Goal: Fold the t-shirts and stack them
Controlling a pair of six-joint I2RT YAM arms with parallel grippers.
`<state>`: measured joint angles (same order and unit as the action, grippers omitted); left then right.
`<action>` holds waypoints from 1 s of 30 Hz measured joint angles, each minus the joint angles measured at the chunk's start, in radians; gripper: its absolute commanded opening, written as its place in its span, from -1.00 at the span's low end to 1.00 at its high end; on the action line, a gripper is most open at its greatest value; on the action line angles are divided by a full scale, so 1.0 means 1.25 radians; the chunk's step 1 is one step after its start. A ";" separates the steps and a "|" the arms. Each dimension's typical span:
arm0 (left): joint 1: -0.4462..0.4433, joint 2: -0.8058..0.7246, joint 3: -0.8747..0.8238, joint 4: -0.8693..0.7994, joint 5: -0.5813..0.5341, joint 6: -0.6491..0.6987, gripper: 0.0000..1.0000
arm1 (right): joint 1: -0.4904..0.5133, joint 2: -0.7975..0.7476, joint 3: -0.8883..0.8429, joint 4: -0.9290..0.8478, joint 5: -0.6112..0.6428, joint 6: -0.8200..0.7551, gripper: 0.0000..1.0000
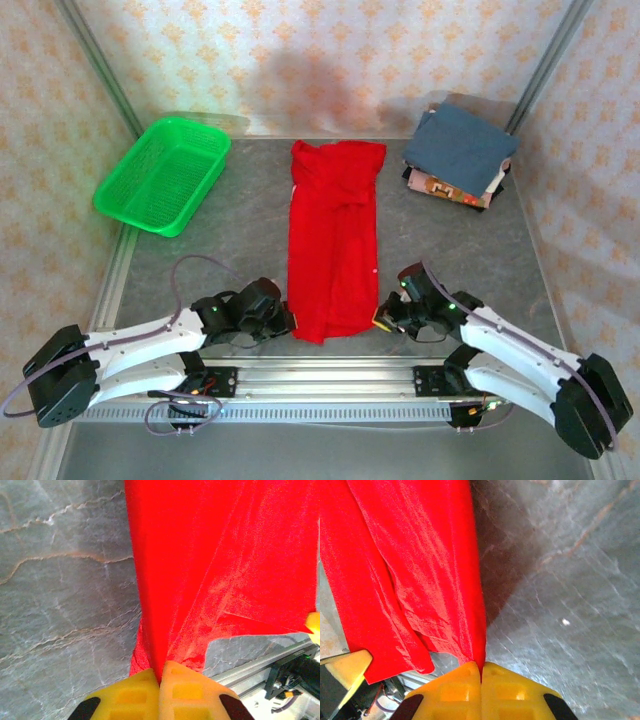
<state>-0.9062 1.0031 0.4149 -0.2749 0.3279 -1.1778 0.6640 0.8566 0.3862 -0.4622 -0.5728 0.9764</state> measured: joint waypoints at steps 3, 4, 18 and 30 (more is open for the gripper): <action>-0.029 -0.005 0.013 -0.027 -0.011 -0.002 -1.00 | 0.025 -0.046 0.000 -0.043 0.013 0.016 -1.00; -0.040 -0.010 0.017 -0.032 -0.016 -0.003 -1.00 | 0.034 -0.059 0.000 -0.052 0.016 0.022 -1.00; -0.165 -0.089 0.071 -0.143 -0.104 -0.065 -1.00 | 0.163 -0.146 0.061 -0.192 0.093 0.102 -1.00; 0.025 0.000 0.302 -0.204 -0.067 0.017 -1.00 | -0.005 0.049 0.314 -0.214 0.087 -0.016 -1.00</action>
<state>-0.8749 1.0027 0.7925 -0.5293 0.2447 -1.1564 0.6582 0.9176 0.7784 -0.7300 -0.4637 0.9569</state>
